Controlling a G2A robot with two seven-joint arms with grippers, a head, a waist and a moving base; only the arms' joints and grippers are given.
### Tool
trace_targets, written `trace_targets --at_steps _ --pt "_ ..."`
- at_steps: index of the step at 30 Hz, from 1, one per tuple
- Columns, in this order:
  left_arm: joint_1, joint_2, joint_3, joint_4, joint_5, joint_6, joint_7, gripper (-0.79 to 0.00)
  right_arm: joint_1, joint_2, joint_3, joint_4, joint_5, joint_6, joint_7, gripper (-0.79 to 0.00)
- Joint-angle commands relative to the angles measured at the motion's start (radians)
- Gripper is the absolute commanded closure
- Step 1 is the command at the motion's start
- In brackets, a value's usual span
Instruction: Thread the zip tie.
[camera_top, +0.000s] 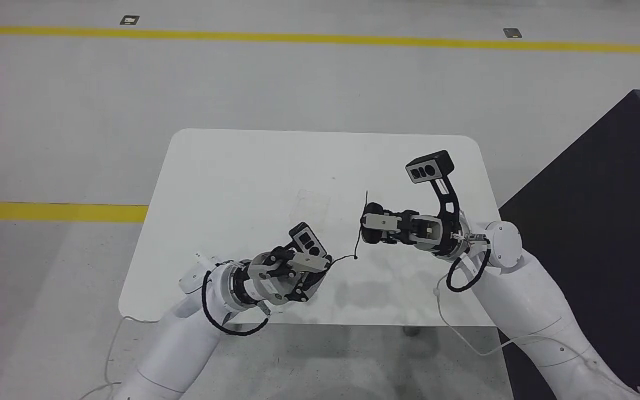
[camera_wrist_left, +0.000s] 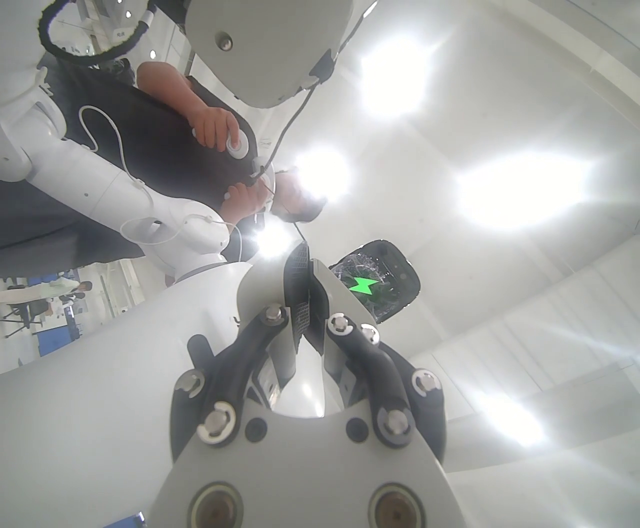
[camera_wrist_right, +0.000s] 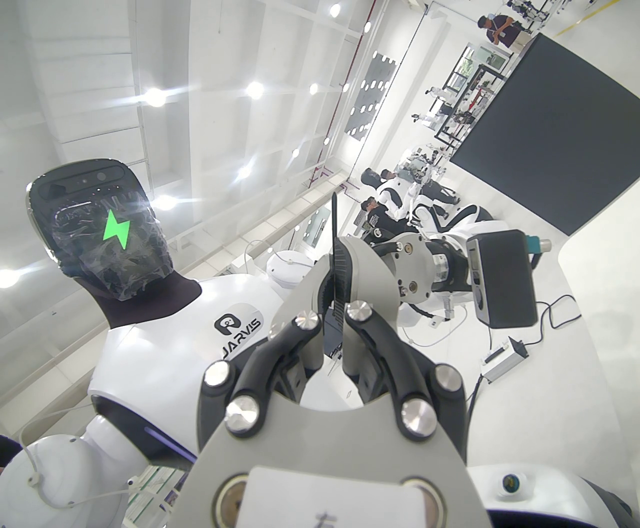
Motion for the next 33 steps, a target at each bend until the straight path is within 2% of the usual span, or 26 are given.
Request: trace_targets --at_steps 1,24,33 --pt "0.000 0.000 0.000 0.000 0.000 0.000 0.000 0.000 0.000 0.000 0.000 0.000 0.000 0.000 0.000 0.000" --pt "0.000 0.000 0.000 0.000 0.000 0.000 0.000 0.000 0.000 0.000 0.000 0.000 0.000 0.000 0.000 0.000" --pt "0.022 -0.002 -0.007 -0.037 0.005 0.010 0.036 0.000 0.000 0.000 0.000 0.000 0.000 0.000 0.000 0.000"
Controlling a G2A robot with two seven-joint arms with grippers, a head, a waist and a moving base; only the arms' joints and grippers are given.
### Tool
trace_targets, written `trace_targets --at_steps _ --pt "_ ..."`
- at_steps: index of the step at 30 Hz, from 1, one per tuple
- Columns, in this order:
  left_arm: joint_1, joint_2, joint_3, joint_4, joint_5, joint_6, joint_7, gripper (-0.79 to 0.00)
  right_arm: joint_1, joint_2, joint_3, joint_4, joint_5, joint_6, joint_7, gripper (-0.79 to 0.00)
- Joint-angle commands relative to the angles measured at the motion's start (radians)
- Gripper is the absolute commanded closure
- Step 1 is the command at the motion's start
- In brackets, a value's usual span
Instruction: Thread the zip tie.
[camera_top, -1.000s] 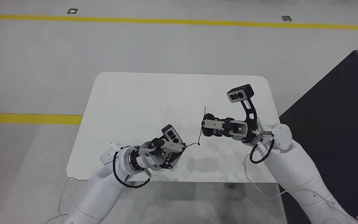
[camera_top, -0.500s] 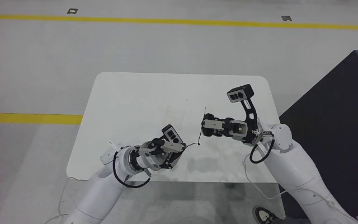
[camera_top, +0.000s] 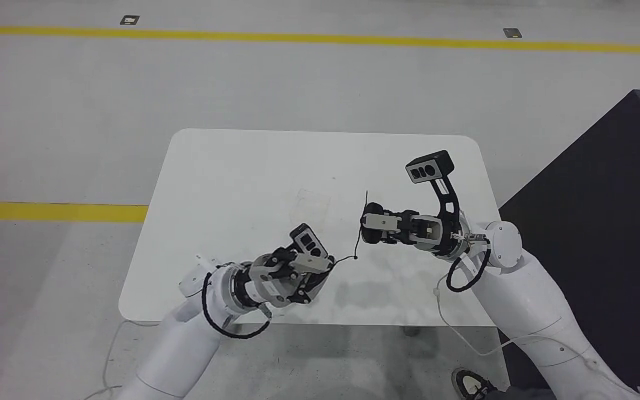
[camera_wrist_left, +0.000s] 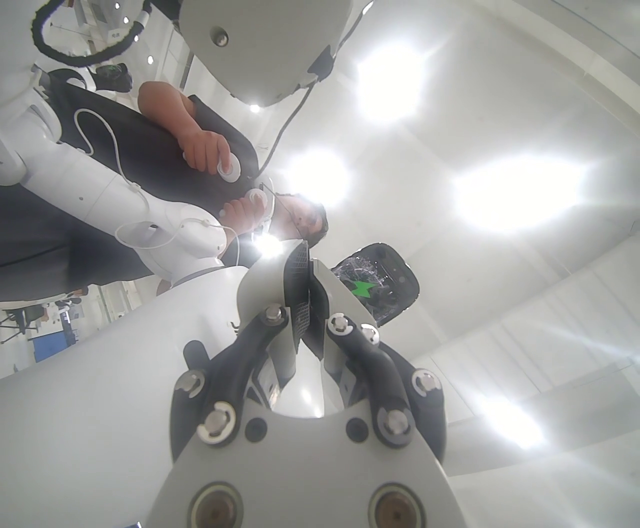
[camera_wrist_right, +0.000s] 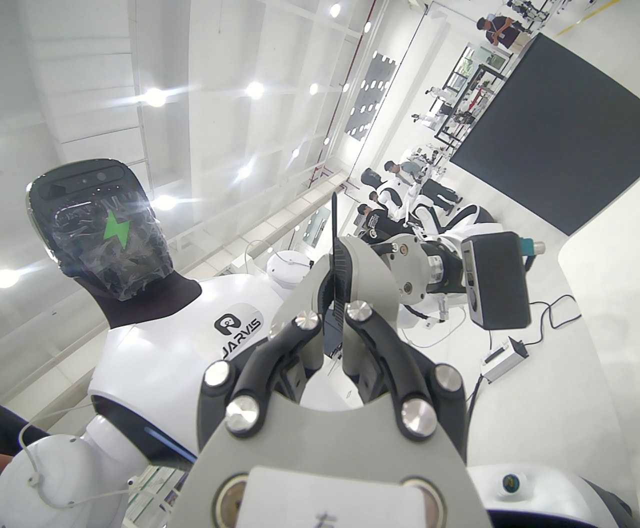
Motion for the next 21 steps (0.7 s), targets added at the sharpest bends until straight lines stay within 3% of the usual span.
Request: trace_targets --at_steps 1,21 --pt "0.000 0.000 -0.002 -0.002 0.002 0.002 0.000 0.000 0.000 0.000 0.000 0.000 0.000 0.000 0.000 0.000" --pt "0.011 -0.006 -0.004 0.003 0.017 0.031 0.019 0.000 0.000 0.000 0.000 0.000 0.000 0.000 0.000 0.000"
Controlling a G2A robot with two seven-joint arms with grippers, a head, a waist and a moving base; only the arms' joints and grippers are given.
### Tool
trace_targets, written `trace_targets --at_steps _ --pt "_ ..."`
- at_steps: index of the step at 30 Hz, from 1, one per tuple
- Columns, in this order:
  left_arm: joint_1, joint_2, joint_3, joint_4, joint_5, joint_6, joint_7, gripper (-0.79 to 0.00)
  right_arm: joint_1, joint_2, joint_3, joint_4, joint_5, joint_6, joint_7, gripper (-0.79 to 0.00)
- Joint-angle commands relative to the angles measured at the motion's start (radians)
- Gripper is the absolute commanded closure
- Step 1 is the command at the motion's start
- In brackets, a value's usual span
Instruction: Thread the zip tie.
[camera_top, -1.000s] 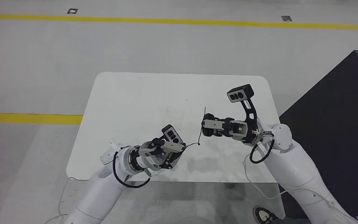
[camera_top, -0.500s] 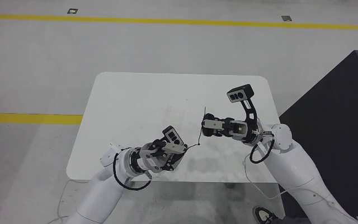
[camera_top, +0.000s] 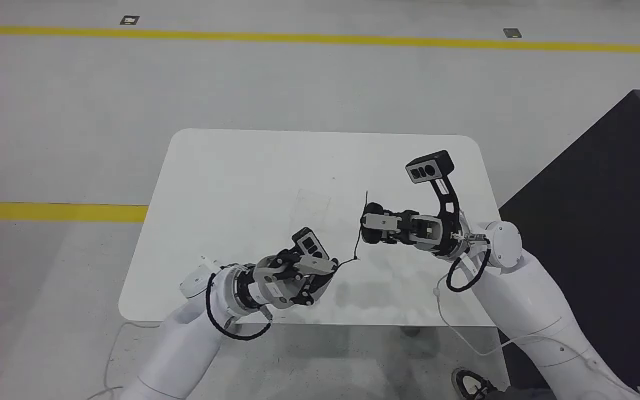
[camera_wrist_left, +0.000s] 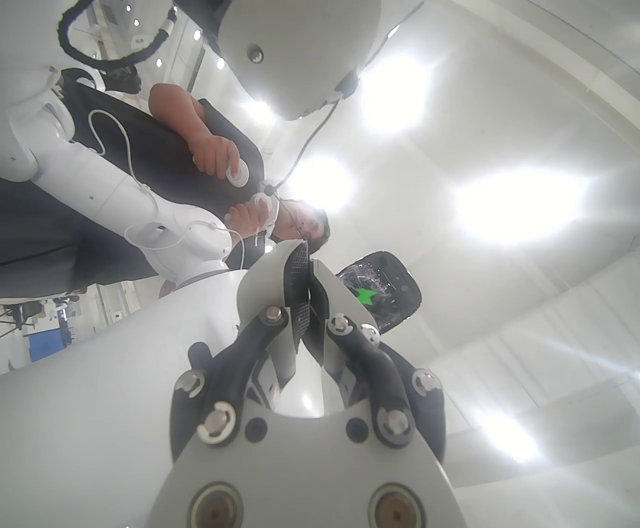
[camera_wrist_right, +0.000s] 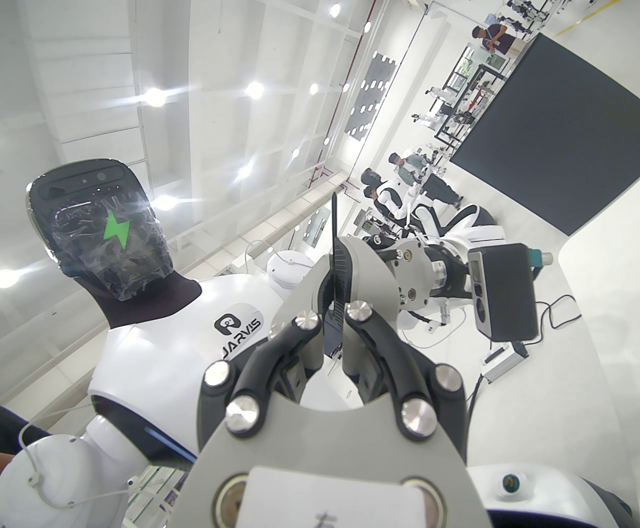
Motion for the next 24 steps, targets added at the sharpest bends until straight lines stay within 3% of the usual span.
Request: trace_targets --at_steps 1,9,15,24 --pt "0.001 -0.001 -0.005 0.001 -0.004 -0.009 0.005 0.000 0.000 0.000 0.000 0.000 0.000 0.000 0.000 0.000" --pt "0.010 -0.003 -0.015 -0.008 -0.013 -0.016 -0.002 0.000 -0.007 -0.001 0.002 -0.017 -0.009 -0.003 -0.012 0.000" --pt "0.014 -0.005 -0.031 -0.016 -0.035 -0.041 -0.021 0.000 -0.034 -0.010 0.030 -0.019 0.046 -0.161 0.045 0.000" --pt "0.016 -0.010 -0.047 -0.018 -0.059 -0.060 -0.036 0.000 -0.058 -0.013 0.092 -0.031 -0.134 -0.314 -0.108 0.000"
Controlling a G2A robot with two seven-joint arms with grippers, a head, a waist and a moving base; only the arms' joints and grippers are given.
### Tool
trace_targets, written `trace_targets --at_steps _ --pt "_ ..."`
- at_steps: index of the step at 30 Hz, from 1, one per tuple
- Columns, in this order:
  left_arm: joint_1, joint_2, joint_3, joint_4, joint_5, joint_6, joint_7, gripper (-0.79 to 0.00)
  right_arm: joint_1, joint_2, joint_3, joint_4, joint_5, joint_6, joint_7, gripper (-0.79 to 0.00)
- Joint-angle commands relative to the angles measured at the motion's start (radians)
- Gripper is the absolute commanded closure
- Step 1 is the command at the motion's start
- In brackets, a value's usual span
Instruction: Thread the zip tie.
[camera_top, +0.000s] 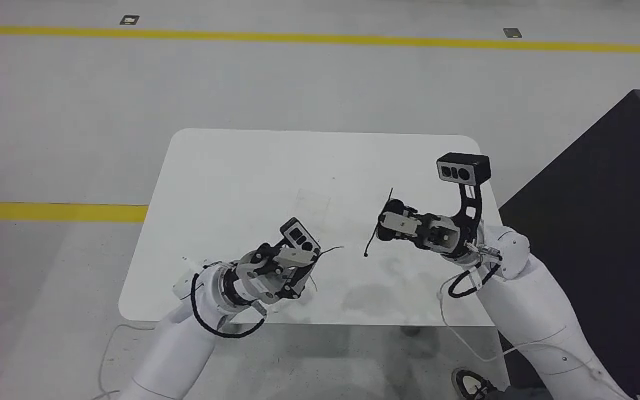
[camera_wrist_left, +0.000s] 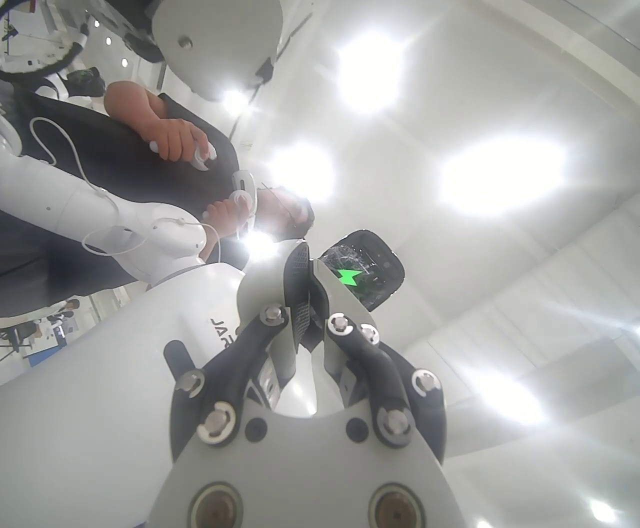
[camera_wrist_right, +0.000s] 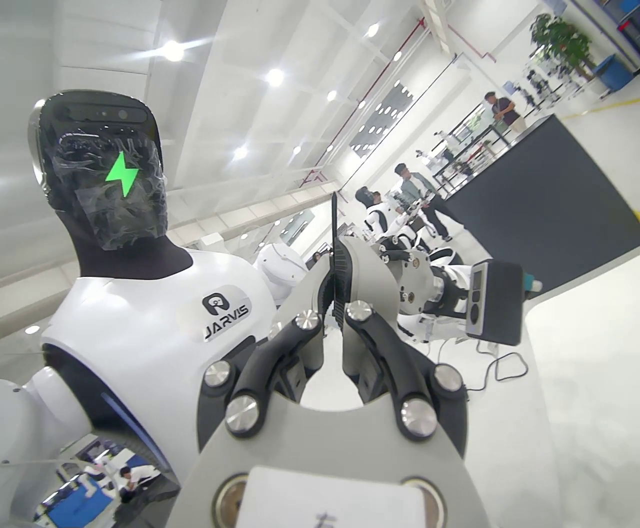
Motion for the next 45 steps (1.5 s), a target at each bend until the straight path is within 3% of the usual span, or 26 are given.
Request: trace_targets --at_steps 1,45 --pt "-0.001 -0.001 -0.001 0.000 -0.001 -0.003 -0.001 0.000 0.001 0.000 0.009 0.011 -0.032 -0.024 -0.024 0.000" --pt "-0.017 -0.009 0.027 -0.034 0.124 -0.013 0.020 0.000 -0.024 -0.011 0.018 -0.044 -0.046 -0.008 -0.009 0.000"
